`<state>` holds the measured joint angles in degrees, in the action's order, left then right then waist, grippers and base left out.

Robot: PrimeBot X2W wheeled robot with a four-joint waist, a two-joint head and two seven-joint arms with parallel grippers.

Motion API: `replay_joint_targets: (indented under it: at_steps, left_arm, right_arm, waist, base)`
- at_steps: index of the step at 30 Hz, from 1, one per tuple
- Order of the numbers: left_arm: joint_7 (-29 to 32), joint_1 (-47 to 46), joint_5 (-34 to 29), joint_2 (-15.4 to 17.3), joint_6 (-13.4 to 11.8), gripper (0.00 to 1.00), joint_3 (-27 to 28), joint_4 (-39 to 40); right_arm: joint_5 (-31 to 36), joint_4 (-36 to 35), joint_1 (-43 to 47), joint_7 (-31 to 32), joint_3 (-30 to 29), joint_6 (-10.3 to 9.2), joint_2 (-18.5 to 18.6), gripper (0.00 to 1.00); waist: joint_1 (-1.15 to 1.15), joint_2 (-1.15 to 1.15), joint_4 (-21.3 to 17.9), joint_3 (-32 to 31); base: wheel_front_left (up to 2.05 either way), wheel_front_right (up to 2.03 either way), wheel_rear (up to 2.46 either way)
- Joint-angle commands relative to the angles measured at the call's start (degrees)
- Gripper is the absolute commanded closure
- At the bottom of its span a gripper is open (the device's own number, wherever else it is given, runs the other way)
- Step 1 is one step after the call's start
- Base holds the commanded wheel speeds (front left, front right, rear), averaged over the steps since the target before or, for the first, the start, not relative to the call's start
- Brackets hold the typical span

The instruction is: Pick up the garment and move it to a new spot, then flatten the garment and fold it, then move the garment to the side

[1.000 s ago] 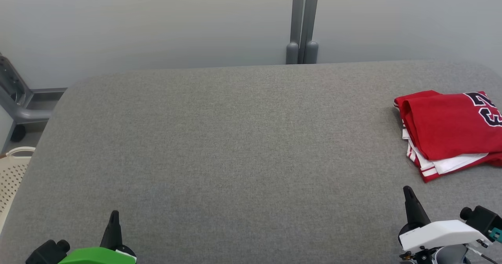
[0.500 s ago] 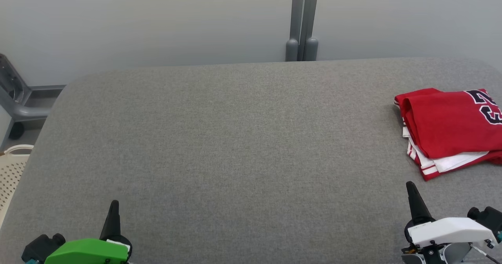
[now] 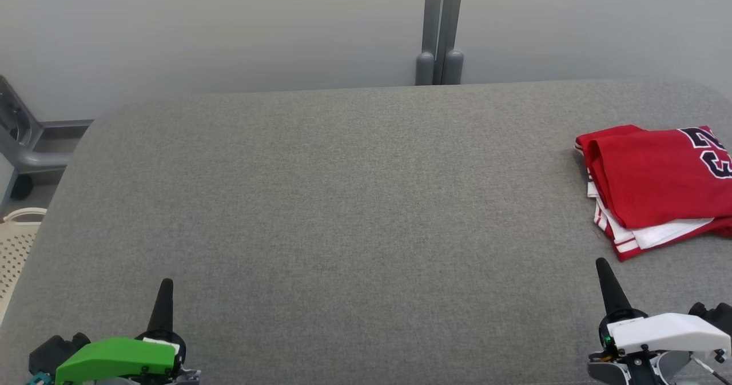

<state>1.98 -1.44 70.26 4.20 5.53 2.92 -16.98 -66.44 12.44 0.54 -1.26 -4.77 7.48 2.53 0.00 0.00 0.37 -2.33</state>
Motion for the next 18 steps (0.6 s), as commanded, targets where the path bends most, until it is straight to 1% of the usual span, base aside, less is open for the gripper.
replay_joint_targets:
  at_steps: [1, 18]
  left_arm:
    - [0.46, -1.63, 1.49, -0.02, 0.35, 1.0, 0.4, 0.77]
    - [3.28, -2.93, 9.64, -0.51, 1.1, 1.0, 1.59, 1.79]
  right_arm:
    - [-1.57, -0.97, -0.2, 0.31, -0.2, 0.02, 0.35, 1.0]
    - [-11.38, -2.8, -0.02, 2.06, -0.75, 0.02, 0.4, 1.0]
  waist:
    - [0.0, 0.0, -0.01, 0.06]
    - [0.0, 0.0, -0.13, 0.85]
  base:
    - [0.0, 0.0, 0.0]
    - [0.0, 0.0, 0.0]
